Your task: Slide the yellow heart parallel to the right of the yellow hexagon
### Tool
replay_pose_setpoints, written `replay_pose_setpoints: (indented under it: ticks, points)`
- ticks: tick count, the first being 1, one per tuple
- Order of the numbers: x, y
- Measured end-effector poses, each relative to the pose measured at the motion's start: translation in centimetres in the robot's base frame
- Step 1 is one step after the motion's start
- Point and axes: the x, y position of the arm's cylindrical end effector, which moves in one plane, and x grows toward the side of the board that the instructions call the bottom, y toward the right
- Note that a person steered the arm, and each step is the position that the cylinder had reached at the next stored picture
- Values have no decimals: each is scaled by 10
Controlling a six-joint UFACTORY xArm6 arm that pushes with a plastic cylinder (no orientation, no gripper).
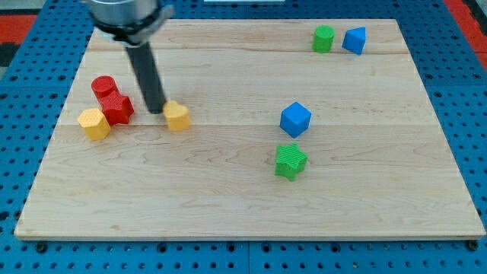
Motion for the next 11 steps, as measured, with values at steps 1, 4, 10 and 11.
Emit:
replay_pose_setpoints:
  ticks: [1,4,10,11]
  points:
    - [-2,48]
    - [100,58]
    - [-90,-88]
    - [-81,-119]
